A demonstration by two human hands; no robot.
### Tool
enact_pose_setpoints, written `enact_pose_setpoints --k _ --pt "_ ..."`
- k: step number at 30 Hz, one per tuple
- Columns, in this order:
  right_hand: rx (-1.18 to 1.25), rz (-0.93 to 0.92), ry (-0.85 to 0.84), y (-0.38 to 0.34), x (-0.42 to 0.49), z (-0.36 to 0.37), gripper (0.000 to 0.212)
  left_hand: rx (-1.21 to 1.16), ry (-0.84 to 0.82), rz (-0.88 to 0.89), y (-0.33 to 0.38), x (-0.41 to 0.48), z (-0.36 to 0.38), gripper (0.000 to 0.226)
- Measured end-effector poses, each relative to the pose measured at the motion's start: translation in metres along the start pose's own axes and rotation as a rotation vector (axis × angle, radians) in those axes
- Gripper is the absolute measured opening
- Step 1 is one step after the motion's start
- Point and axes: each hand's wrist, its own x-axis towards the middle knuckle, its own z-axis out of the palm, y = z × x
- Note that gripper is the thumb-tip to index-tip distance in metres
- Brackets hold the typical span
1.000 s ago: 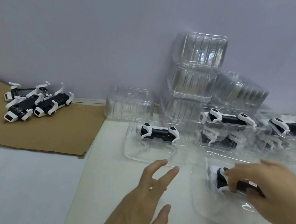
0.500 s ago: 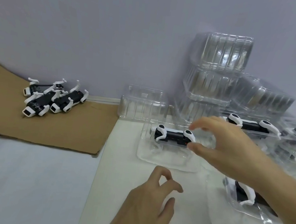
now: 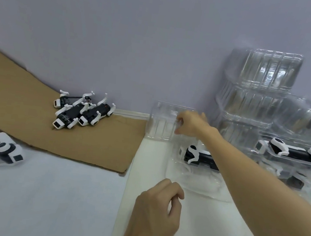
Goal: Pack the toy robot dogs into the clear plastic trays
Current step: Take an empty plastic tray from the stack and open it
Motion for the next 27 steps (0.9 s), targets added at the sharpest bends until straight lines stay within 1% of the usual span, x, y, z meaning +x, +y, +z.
enact_pose_setpoints --k 1,2,3,5,7,9,12,14,15,16,18,20,22,25,27 --pt "-0.022 -0.029 0.042 0.0 0.0 0.002 0.02 0.002 -0.007 -0.016 -0.002 0.001 -0.001 0.017" --pt "-0.032 -0.057 0.078 -0.002 -0.001 0.001 0.03 0.003 -0.013 -0.041 -0.004 0.002 -0.001 0.017" --pt "-0.053 -0.08 0.117 -0.002 -0.004 -0.001 0.033 0.001 -0.022 -0.07 -0.005 0.003 -0.001 0.018" --pt "-0.061 -0.111 0.23 -0.005 -0.015 -0.014 0.023 -0.035 -0.022 -0.121 -0.006 0.003 -0.001 0.019" --pt "0.025 -0.112 0.342 -0.008 -0.031 -0.03 0.013 -0.166 -0.015 -0.224 -0.006 0.005 -0.004 0.026" --pt "0.128 -0.139 0.447 -0.019 -0.057 -0.048 0.016 -0.343 0.018 -0.352 -0.006 0.011 -0.01 0.03" --pt "0.37 -0.239 0.554 -0.041 -0.118 -0.062 0.018 -0.584 0.1 -0.422 -0.005 0.015 -0.021 0.009" --pt "0.579 -0.306 0.58 -0.05 -0.163 -0.056 0.019 -0.771 0.13 -0.408 0.002 0.014 -0.029 0.022" --pt "0.67 -0.326 0.578 -0.053 -0.184 -0.049 0.016 -0.835 0.163 -0.37 0.006 0.013 -0.032 0.026" --pt "0.746 -0.339 0.563 -0.054 -0.203 -0.041 0.014 -0.857 0.196 -0.313 0.011 0.011 -0.036 0.03" --pt "0.868 -0.347 0.523 -0.052 -0.229 -0.025 0.015 -0.817 0.204 -0.211 0.018 0.009 -0.042 0.034" --pt "0.92 -0.357 0.528 -0.047 -0.239 -0.009 0.02 -0.775 0.114 -0.158 0.021 0.008 -0.045 0.029" --pt "0.955 -0.356 0.572 -0.046 -0.244 0.001 0.023 -0.745 0.021 -0.107 0.023 0.009 -0.047 0.026" --pt "0.997 -0.362 0.611 -0.045 -0.247 0.008 0.018 -0.727 -0.031 -0.103 0.022 0.013 -0.05 0.024" --pt "1.03 -0.358 0.598 -0.042 -0.248 0.01 0.014 -0.736 -0.067 -0.116 0.024 0.014 -0.052 0.025"
